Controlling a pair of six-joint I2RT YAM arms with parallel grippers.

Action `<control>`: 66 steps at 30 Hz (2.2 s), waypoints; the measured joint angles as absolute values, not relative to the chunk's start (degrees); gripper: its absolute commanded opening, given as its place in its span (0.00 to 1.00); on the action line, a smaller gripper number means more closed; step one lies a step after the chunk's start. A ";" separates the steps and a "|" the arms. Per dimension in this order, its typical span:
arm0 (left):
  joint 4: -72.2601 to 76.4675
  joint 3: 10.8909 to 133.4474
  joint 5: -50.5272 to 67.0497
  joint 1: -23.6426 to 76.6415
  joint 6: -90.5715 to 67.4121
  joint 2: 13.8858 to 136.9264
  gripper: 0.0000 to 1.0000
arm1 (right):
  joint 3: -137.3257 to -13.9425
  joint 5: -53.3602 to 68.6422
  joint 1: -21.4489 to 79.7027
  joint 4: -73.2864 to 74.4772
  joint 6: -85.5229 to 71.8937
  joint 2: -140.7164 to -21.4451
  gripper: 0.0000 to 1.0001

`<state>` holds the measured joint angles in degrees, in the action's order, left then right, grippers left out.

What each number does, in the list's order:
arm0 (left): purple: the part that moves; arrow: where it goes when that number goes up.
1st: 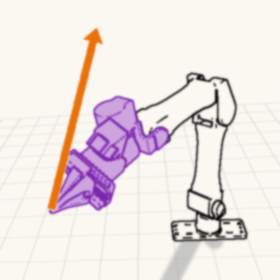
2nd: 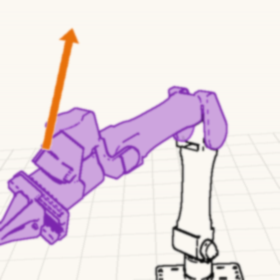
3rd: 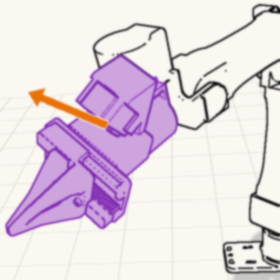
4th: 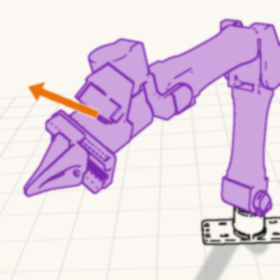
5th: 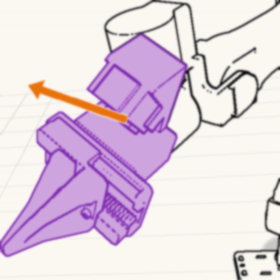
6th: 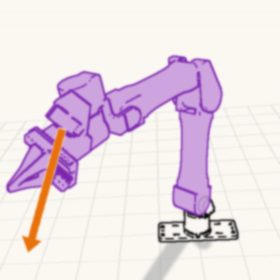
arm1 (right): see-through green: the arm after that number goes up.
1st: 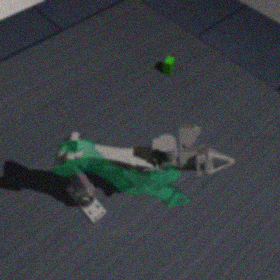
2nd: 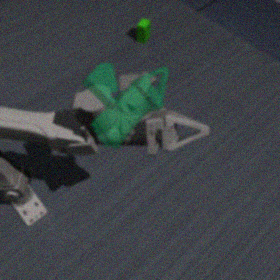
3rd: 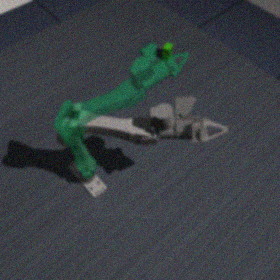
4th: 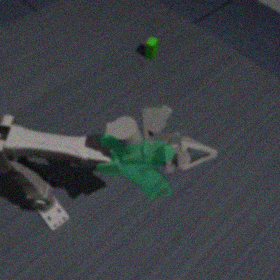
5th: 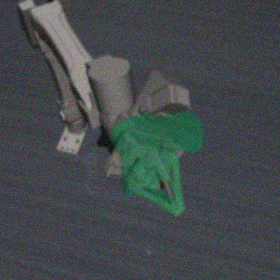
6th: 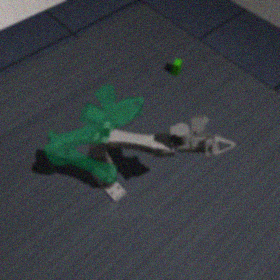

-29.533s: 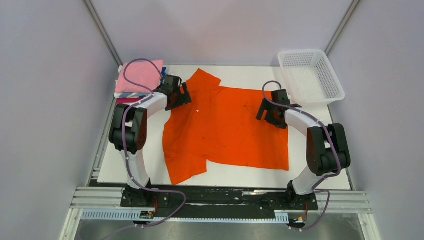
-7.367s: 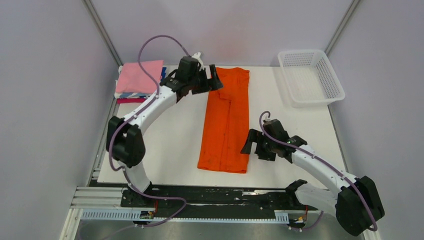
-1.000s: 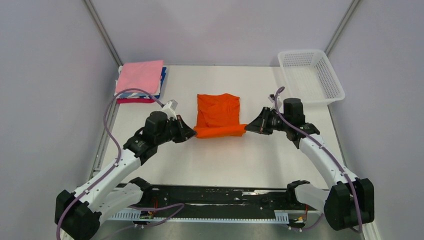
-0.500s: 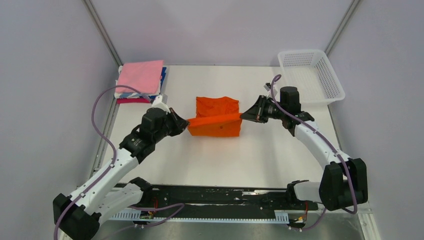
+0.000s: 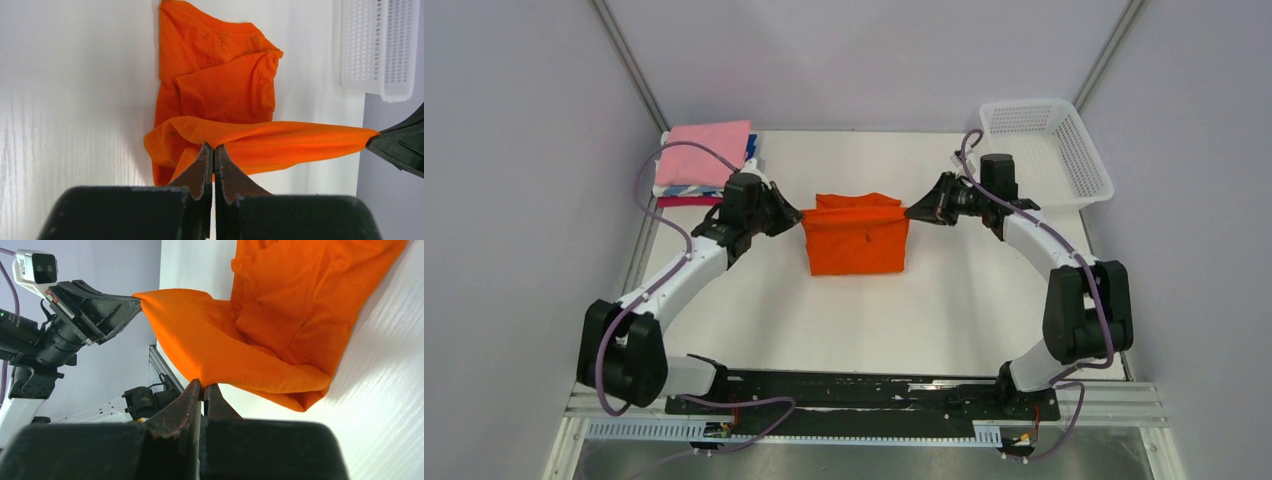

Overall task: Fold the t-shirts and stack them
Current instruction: Fold the long partially folded tshirt into a neat square, then put the neatly folded tshirt into the corner of the board with the left arm

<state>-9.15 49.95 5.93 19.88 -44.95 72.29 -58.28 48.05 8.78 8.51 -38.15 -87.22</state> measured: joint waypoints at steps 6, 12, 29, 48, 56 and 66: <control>-6.85 58.43 9.82 16.38 -43.77 85.25 0.00 | -66.00 48.66 7.05 7.77 -38.50 -96.64 0.00; -6.11 67.83 13.41 13.67 -43.07 98.21 0.00 | -74.30 49.04 5.76 7.14 -38.94 -107.83 0.00; -12.40 101.91 19.38 10.24 -42.19 132.05 0.99 | -98.76 44.07 3.38 10.63 -38.87 -133.69 0.85; -10.90 96.23 21.98 16.16 -41.06 123.09 1.00 | -98.24 44.01 13.21 9.78 -38.63 -125.27 1.00; -11.94 104.38 23.64 15.07 -42.94 133.88 1.00 | -105.19 42.37 11.29 7.73 -43.29 -139.06 1.00; -4.80 88.58 23.44 15.49 -42.39 127.00 1.00 | -89.25 42.30 11.14 0.54 -43.11 -130.61 1.00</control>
<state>-4.80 88.58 23.44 15.49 -42.39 127.00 -89.25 42.30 11.14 0.54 -43.11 -130.61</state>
